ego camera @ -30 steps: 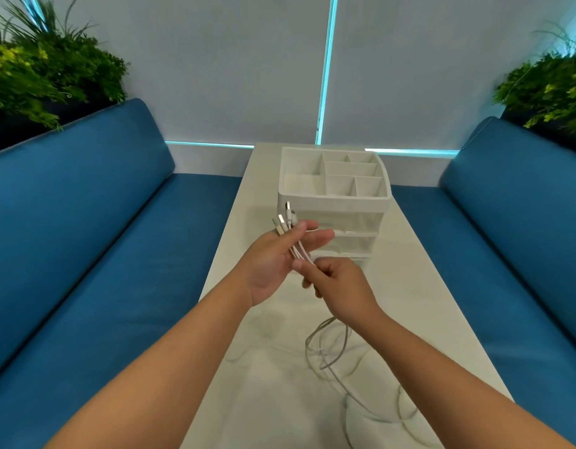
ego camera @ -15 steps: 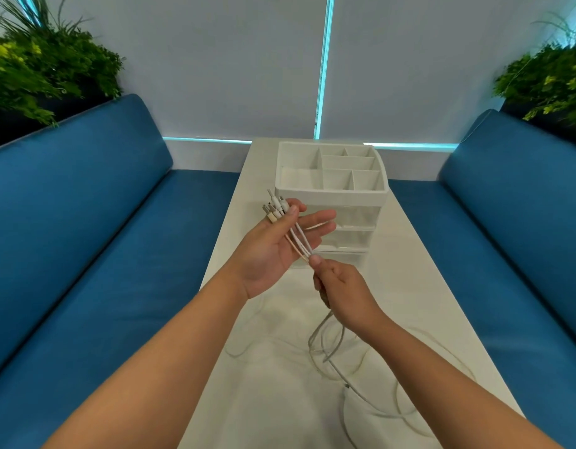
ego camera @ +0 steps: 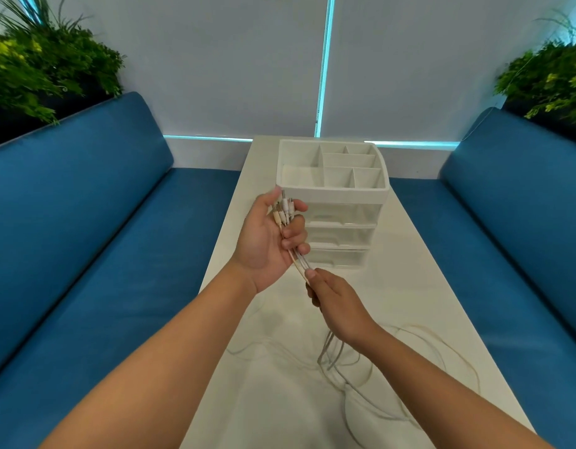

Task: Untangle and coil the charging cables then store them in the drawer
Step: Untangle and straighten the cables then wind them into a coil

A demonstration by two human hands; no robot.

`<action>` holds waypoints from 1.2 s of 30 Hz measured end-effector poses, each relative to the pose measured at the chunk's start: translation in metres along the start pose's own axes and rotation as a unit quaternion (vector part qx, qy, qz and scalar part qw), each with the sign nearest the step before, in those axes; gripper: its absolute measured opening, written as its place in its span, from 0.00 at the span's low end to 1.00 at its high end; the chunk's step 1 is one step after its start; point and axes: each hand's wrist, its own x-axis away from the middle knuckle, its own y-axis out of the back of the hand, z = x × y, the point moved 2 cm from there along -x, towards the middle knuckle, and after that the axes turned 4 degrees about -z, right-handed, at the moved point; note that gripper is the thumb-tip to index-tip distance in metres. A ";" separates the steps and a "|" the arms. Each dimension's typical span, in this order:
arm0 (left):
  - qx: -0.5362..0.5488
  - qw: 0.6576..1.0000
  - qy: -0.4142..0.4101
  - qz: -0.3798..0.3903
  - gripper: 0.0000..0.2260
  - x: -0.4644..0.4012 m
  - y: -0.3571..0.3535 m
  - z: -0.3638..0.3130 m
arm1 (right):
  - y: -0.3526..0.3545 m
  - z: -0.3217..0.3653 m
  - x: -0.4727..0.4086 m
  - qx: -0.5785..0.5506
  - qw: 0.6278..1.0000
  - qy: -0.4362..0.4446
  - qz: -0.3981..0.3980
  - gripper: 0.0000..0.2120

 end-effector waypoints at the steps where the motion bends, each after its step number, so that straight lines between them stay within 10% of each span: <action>1: 0.003 1.000 0.013 -0.009 0.25 -0.001 0.000 0.000 | 0.000 0.001 0.001 -0.011 1.000 -0.005 0.011 0.23; 15: 0.058 0.991 0.070 -0.099 0.18 -0.013 -0.001 0.011 | 0.009 0.020 -0.008 -0.150 0.972 -0.052 0.172 0.15; 36: -0.036 0.986 -0.097 -0.134 0.19 -0.014 0.000 -0.022 | 0.009 -0.013 -0.006 0.021 0.994 -0.062 0.088 0.27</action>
